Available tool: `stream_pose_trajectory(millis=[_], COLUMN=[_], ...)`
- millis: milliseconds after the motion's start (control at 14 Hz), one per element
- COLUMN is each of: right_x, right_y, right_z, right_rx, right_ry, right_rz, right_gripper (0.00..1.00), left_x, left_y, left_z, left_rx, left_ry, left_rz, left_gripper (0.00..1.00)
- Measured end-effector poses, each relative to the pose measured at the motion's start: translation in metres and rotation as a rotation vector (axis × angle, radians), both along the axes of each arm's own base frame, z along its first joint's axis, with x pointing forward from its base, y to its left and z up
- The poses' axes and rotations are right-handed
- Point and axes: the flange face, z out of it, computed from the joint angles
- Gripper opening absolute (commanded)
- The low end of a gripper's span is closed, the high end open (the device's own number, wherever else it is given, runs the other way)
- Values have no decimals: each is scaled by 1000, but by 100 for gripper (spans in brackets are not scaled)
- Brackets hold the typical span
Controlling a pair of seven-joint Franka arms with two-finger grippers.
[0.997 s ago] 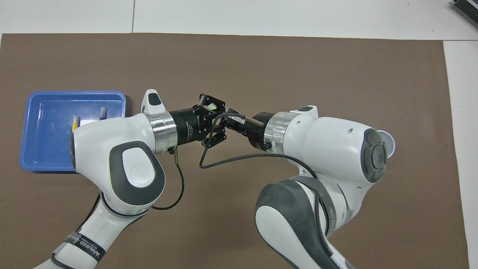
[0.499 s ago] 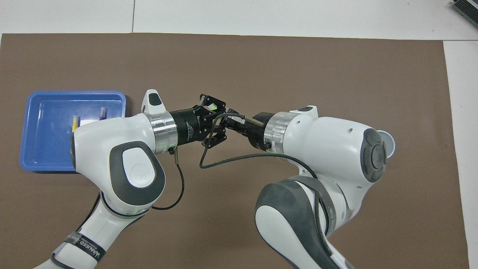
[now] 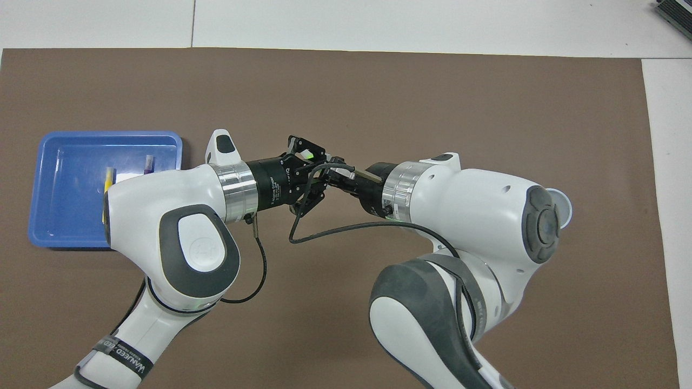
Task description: Right arm passes pens to left for tray arrangement
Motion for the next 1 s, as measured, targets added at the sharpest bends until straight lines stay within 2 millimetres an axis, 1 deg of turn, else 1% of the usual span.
stream_pose_trajectory(millis=[142, 356, 499, 855, 997], right_x=[0, 0, 0, 0, 1], right_y=[0, 0, 0, 0, 0], right_z=[0, 0, 0, 0, 1], right_rx=[0, 0, 0, 1, 2], right_ry=[0, 0, 0, -2, -6], right_rz=[0, 0, 0, -1, -4], right_gripper=[0, 0, 0, 0, 0], left_x=[0, -1, 1, 6, 6], left_y=[-1, 0, 3, 15, 15], left_z=[0, -1, -2, -5, -5], left_rx=[0, 1, 3, 4, 4], left_ry=[0, 1, 1, 7, 8], left_rz=[-1, -2, 3, 16, 14], left_gripper=[79, 78, 73, 65, 57])
